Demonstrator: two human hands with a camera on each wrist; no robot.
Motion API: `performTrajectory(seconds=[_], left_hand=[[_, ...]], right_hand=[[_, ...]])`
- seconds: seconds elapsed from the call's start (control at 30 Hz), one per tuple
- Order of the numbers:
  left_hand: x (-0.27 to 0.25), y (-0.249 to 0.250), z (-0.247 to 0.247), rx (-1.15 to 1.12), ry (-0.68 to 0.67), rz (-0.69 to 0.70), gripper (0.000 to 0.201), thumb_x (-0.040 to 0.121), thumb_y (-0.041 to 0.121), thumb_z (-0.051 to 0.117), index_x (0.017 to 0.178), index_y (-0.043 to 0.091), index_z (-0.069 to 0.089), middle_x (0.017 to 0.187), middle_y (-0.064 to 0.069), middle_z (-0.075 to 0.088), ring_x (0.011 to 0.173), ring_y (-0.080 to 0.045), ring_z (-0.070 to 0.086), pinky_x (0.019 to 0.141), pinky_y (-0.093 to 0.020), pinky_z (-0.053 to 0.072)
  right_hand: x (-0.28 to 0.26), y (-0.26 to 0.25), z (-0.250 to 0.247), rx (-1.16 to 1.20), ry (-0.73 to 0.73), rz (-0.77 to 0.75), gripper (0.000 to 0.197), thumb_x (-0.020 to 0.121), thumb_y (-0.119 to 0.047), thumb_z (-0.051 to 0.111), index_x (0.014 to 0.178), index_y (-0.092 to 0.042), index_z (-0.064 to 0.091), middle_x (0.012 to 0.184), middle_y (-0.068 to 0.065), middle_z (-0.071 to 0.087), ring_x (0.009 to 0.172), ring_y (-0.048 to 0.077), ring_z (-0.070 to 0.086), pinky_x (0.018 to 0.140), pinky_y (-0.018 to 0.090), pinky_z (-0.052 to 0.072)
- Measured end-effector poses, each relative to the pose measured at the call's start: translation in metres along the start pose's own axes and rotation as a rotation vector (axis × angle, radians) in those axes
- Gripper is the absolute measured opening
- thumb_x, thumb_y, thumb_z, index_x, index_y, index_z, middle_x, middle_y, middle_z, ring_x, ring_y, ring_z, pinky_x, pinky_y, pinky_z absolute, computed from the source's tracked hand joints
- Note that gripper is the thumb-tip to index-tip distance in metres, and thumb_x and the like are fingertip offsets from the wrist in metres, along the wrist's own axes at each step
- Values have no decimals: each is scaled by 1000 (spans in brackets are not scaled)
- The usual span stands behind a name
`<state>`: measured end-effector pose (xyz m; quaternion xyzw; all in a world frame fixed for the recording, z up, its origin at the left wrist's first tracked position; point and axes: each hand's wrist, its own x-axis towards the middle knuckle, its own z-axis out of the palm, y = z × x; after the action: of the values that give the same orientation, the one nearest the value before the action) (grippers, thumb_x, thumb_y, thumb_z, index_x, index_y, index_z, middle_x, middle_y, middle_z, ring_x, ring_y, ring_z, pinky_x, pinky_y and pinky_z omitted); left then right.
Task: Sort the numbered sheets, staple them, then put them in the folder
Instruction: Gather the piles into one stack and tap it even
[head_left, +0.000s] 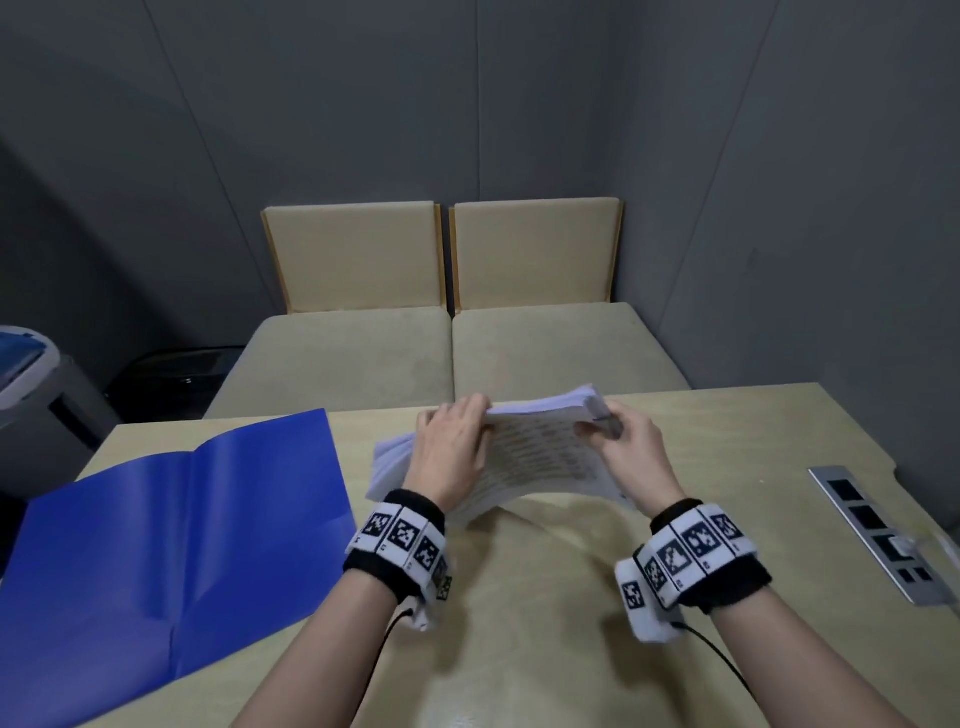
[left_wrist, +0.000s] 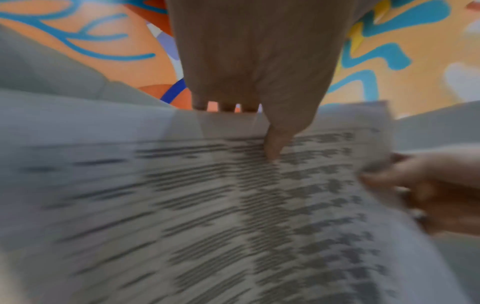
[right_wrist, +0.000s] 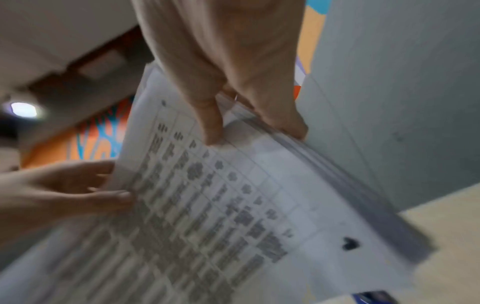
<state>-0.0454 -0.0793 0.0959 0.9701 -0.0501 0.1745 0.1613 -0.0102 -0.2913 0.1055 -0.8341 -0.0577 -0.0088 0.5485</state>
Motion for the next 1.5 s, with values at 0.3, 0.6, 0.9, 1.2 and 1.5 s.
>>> performTrajectory(seconds=[0.3, 0.6, 0.9, 1.2, 1.5], left_hand=[[-38, -51, 6, -978, 101, -577, 19, 84, 15, 69, 97, 10, 57, 93, -3, 67, 83, -14, 62, 73, -27, 50], [-53, -23, 33, -1083, 132, -707, 25, 86, -5, 49, 93, 19, 49, 93, -4, 60, 87, -21, 57, 75, -31, 47], [-47, -12, 38, -1060, 357, -730, 42, 74, 40, 56, 109, 23, 43, 95, 12, 55, 87, -2, 54, 74, -24, 41], [-19, -16, 41, -965, 349, -873, 25, 91, 41, 54, 90, 17, 49, 98, -1, 58, 93, -22, 53, 79, -35, 40], [-30, -26, 38, -995, 218, -657, 58, 74, 73, 52, 98, 20, 46, 91, 2, 59, 84, -14, 56, 70, -27, 43]], right_hand=[[-28, 56, -11, 369, -4, 251, 16, 86, 0, 60, 97, -11, 65, 97, 4, 72, 86, 17, 68, 67, 21, 53], [-46, 70, 0, 483, -14, 400, 41, 79, 15, 54, 113, -8, 55, 102, 10, 66, 92, 24, 63, 74, 35, 56], [-53, 65, -3, -221, 189, -142, 51, 89, -3, 52, 133, -27, 43, 118, -11, 45, 102, 5, 50, 87, 27, 44], [-54, 65, -3, -481, 60, -179, 48, 92, 2, 39, 135, -20, 46, 105, -3, 32, 86, 19, 50, 75, 40, 51], [-48, 62, -3, -510, 44, -183, 40, 88, 8, 42, 119, -14, 52, 104, -3, 40, 85, 22, 55, 74, 30, 45]])
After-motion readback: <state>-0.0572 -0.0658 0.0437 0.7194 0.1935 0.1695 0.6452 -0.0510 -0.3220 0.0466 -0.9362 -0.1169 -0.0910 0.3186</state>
